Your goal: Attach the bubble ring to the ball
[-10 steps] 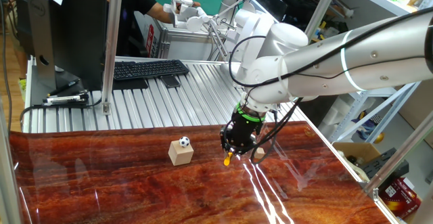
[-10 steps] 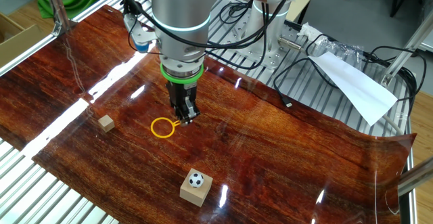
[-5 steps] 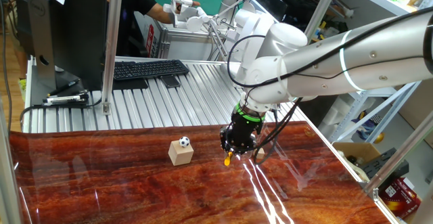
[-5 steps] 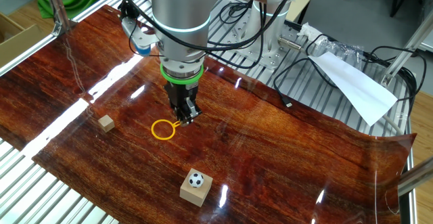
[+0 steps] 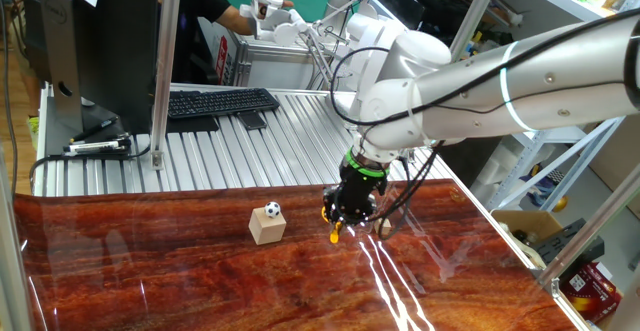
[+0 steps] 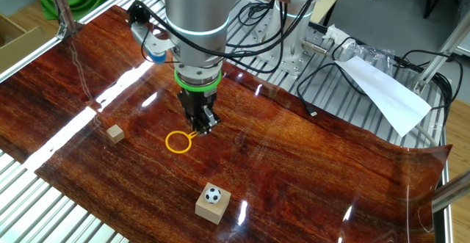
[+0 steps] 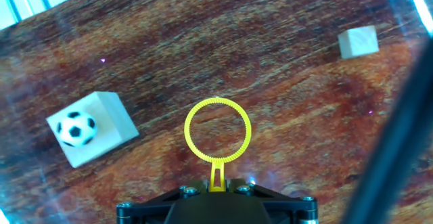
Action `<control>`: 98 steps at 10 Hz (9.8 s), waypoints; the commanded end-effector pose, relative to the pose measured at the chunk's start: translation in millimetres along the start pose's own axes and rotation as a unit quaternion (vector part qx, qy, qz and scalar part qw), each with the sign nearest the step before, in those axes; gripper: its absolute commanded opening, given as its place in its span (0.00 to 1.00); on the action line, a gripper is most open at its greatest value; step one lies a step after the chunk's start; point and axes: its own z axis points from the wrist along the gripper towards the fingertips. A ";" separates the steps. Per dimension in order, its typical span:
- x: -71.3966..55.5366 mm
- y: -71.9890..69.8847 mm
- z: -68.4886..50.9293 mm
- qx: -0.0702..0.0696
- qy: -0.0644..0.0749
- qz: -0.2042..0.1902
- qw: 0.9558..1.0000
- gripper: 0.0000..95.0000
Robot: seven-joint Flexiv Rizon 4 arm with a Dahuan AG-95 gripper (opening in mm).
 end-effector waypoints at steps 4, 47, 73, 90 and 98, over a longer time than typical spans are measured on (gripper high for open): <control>-2.8 23.8 -4.2 0.002 0.004 0.013 1.000 0.00; -8.4 131.1 0.9 -0.021 0.016 0.012 1.000 0.00; -6.1 145.3 16.6 -0.023 0.025 0.039 0.999 0.00; -11.5 145.5 24.0 -0.020 0.022 0.028 0.999 0.00; -16.8 145.5 32.2 -0.020 0.022 0.026 0.999 0.00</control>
